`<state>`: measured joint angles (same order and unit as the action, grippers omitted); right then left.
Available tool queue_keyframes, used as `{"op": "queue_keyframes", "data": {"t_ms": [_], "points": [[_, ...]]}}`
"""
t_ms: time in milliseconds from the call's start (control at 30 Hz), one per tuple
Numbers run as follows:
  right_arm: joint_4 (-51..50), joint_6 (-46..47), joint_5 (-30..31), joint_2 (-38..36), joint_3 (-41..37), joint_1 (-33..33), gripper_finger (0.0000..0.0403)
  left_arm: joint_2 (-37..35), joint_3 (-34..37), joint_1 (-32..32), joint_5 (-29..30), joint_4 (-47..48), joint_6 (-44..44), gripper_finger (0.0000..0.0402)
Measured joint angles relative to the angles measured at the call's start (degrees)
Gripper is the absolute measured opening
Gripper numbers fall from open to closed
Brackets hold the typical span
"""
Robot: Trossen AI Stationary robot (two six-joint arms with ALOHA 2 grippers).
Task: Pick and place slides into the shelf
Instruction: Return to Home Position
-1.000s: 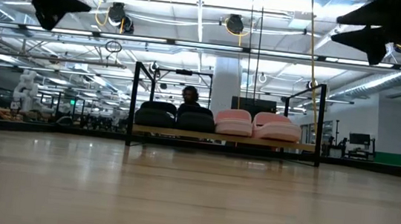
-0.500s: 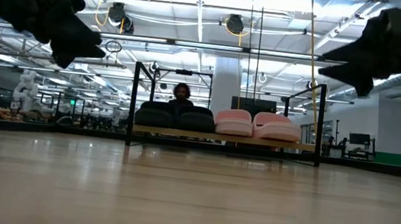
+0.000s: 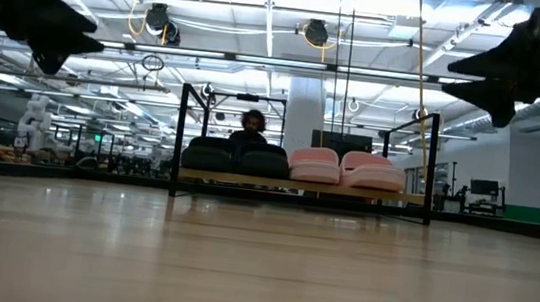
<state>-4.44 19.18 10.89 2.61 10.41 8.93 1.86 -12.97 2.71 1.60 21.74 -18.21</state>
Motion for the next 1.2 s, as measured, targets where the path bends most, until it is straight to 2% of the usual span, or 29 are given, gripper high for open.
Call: {"op": "queue_keyframes", "data": {"t_ms": [33,233,400,567,733,1000,1200], "points": [[0.09,-0.15,-0.97,-0.71,0.02,0.0,0.0208,-1.64,0.0,-0.34,0.07,0.53,0.29,0.015],[0.01,2.06,-5.16,-2.47,-3.45,-0.06,0.0208,-0.97,2.35,-2.57,2.52,-1.25,1.28,0.015],[9.61,1.29,-5.62,-2.47,-9.24,-0.06,0.0208,-1.64,7.69,-3.77,3.41,-7.58,1.63,0.015],[7.67,1.2,-8.19,-2.25,-9.31,-0.02,0.0208,-1.55,7.69,-4.01,3.15,-7.79,2.72,0.015],[8.47,0.51,-8.1,-2.29,-9.37,-0.04,0.0208,-1.54,7.69,-3.99,3.16,-7.68,2.67,0.015],[8.5,1.18,-8.06,-2.27,-9.46,-0.04,0.0208,-1.52,7.67,-3.99,3.2,-8.19,-4.16,0.015],[8.5,1.11,-8.05,-2.27,-9.53,-0.04,0.0208,-1.52,7.69,-3.99,3.4,-8.2,-4.6,0.015]]}}
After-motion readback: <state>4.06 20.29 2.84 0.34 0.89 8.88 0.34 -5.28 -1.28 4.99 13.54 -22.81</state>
